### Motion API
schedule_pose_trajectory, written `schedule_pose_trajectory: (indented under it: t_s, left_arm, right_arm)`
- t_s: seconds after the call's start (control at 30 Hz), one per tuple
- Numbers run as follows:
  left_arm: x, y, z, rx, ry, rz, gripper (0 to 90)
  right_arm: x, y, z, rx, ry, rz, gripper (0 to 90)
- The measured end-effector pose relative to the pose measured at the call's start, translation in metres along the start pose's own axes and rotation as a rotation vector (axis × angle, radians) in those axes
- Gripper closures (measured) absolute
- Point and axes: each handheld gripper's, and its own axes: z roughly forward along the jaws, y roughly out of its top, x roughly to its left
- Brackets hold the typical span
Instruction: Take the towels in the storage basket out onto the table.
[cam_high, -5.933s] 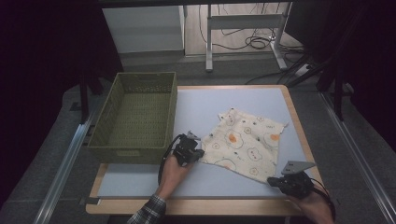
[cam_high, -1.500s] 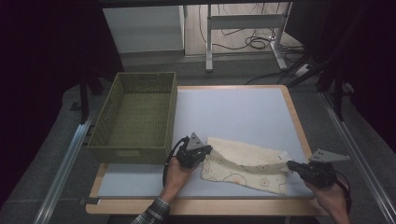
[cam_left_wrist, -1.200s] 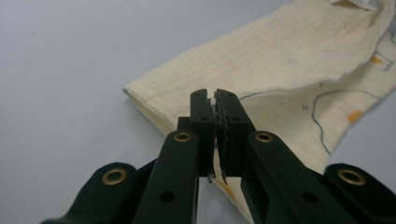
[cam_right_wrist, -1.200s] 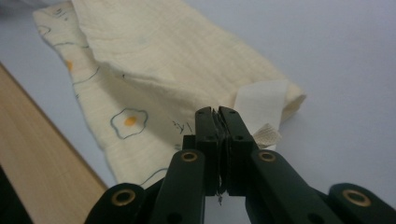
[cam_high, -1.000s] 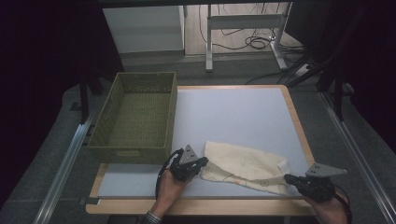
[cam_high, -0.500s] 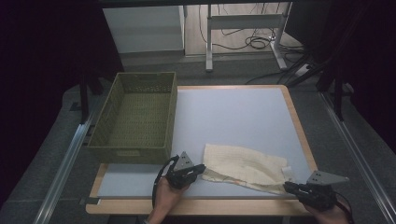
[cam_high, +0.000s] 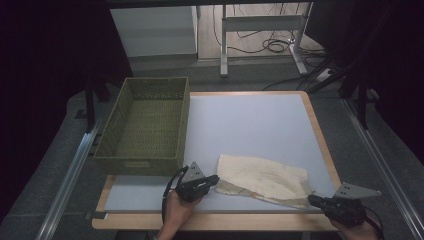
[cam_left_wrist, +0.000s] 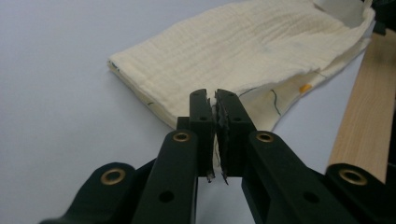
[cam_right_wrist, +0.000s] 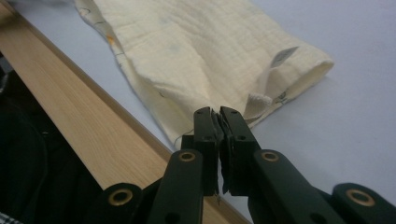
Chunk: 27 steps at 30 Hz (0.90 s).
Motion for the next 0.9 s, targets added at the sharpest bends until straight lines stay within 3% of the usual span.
schedule_pose_trajectory:
  t_s: [0.03, 0.1, 0.23, 0.43, 0.67, 0.77, 0.9]
  left_arm:
    - [0.0, 0.0, 0.0, 0.0, 0.0, 0.0, 83.4]
    - [0.0, -0.003, 0.005, 0.047, -0.023, -0.006, 73.3]
    - [-0.004, -0.005, 0.004, 0.054, -0.015, 0.004, 63.8]
    - [-0.005, 0.007, -0.002, 0.047, -0.02, 0.016, 57.3]
    - [-0.004, 0.018, 0.013, 0.077, -0.015, 0.044, 53.8]
    - [0.0, 0.026, 0.022, 0.076, 0.001, 0.038, 51.7]
    - [0.008, 0.038, 0.035, 0.081, 0.03, 0.033, 51.3]
  right_arm:
    - [0.0, 0.0, 0.0, 0.0, 0.0, 0.0, 85.7]
    - [0.0, 0.0, -0.002, -0.006, 0.012, 0.01, 82.0]
    - [0.003, 0.004, -0.005, -0.007, 0.027, 0.008, 77.5]
    - [0.008, 0.018, -0.014, -0.001, 0.033, -0.009, 74.3]
    - [0.008, 0.034, -0.013, 0.017, 0.009, -0.024, 71.6]
    - [0.001, 0.039, -0.005, 0.019, -0.001, -0.016, 71.3]
    - [-0.017, 0.047, 0.009, 0.002, -0.046, 0.003, 71.8]
